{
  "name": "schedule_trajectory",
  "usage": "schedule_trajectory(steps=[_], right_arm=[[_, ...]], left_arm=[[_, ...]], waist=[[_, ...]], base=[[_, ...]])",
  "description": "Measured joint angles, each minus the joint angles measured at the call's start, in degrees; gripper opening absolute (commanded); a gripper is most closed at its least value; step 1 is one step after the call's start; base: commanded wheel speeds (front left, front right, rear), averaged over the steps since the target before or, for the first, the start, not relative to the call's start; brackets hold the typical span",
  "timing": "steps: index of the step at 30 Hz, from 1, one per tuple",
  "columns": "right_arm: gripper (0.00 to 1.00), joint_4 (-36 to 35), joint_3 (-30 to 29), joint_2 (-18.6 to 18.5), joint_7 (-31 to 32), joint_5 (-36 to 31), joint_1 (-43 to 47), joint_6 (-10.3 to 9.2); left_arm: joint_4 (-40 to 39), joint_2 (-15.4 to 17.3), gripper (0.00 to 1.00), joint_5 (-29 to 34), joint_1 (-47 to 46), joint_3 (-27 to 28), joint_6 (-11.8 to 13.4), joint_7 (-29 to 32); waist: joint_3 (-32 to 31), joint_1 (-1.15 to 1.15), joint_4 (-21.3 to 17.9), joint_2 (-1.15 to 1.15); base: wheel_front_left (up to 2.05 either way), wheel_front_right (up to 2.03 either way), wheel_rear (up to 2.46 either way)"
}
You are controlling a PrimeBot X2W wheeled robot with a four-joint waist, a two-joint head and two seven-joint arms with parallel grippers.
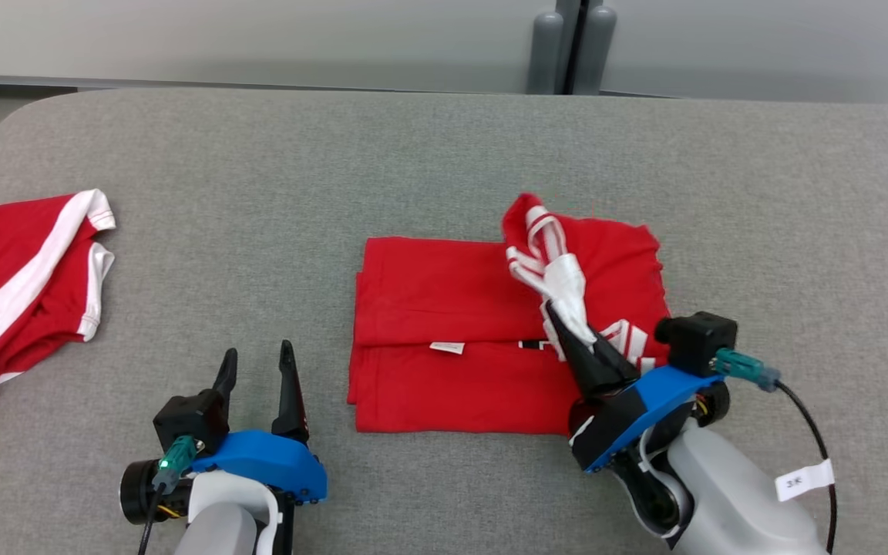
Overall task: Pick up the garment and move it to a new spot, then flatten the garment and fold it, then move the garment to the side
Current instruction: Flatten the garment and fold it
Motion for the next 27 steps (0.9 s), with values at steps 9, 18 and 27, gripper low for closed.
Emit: schedule_trajectory(steps=[9,18,27], right_arm=[[0.0,3.9,7.33,2.66,0.07,1.83,-3.78,-0.01],[0.0,10.29,9.56,4.5,-0.14,2.08,-8.62,-0.01],[1.0,4.48,2.25,4.98,-0.21,-2.14,-9.2,0.0]], left_arm=[[-0.29,0.0,1.0,-1.22,0.69,-2.07,0.38,-0.01],[-0.36,0.0,1.0,-2.63,0.91,-4.42,1.0,-0.01],[-1.37,0.03,1.0,-2.98,1.94,-3.32,2.02,-0.01]], waist=[[-0.31,0.02,3.07,0.0],[-0.35,0.01,8.68,0.01],[-0.01,0.01,9.86,0.01]], base=[[0.0,0.0,0.0],[0.0,0.0,0.0],[0.0,0.0,0.0]])
